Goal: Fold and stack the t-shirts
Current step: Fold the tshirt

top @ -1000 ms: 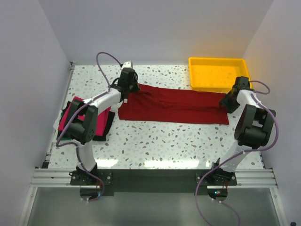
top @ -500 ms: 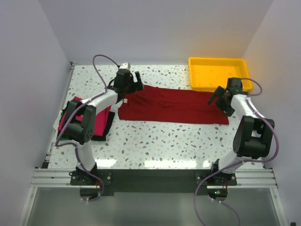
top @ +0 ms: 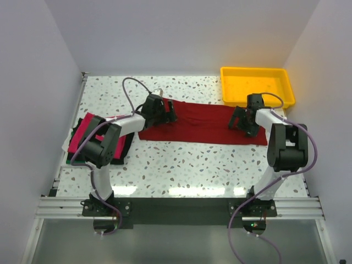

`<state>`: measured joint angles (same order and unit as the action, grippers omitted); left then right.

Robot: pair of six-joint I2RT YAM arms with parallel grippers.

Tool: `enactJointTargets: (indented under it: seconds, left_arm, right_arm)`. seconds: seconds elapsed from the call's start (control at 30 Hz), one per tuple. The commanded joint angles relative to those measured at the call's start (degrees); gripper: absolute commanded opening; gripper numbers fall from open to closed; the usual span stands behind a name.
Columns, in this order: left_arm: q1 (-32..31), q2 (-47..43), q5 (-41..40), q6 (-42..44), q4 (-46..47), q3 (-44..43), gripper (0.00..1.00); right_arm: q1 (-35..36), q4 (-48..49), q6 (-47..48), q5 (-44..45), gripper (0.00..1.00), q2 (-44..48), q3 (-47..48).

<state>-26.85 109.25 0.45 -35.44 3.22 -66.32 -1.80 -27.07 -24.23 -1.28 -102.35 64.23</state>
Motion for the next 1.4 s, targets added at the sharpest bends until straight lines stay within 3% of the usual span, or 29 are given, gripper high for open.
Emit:
enactJointTargets:
  seconds: [0.0,0.1,0.33,0.43,0.57,0.7,0.83,0.93,1.17,1.37]
  left_arm:
    - [1.36,3.77,-0.27,-0.86,-0.06,-4.07,1.0]
    - [2.41,6.41,-1.07,-0.68,-0.41,-5.3,1.0]
    - [4.26,12.38,0.07,0.63,1.78,-10.04,1.0]
    - [5.05,18.0,4.38,1.86,2.66,-16.1,1.0]
    - [5.32,25.64,5.7,1.69,2.23,-26.45,1.0]
    - [5.41,31.45,3.96,0.9,0.13,-36.05,1.0]
    - [5.49,39.87,6.4,0.29,-0.06,-48.25,1.0]
    - [5.49,44.1,9.12,-1.65,1.86,-51.88,1.0]
    - [5.58,47.28,14.84,-7.8,8.28,-54.09,1.0]
    - [5.58,42.72,11.69,-5.7,8.03,-51.63,1.0]
  right_arm:
    - [0.74,2.1,-1.34,-2.68,0.98,-0.31,-4.53]
    - [1.54,2.81,-3.45,-3.81,0.98,1.35,-10.49]
    - [11.55,1.14,-8.72,-7.41,0.99,12.77,-23.16]
    - [17.43,4.04,-13.29,-12.95,0.98,16.21,-29.32]
    - [32.25,6.58,-20.32,-15.5,0.99,16.92,-31.71]
    - [44.41,6.68,-24.73,-15.6,0.99,14.38,-27.77]
    - [52.58,2.9,-20.25,-15.94,0.99,9.98,-18.9]
    - [57.85,1.77,-18.32,-16.21,0.99,6.55,-13.98]
    - [63.06,0.26,-15.59,-15.78,0.99,0.74,-6.05]
    - [63.15,0.1,-14.8,-11.04,0.99,4.59,-1.92]
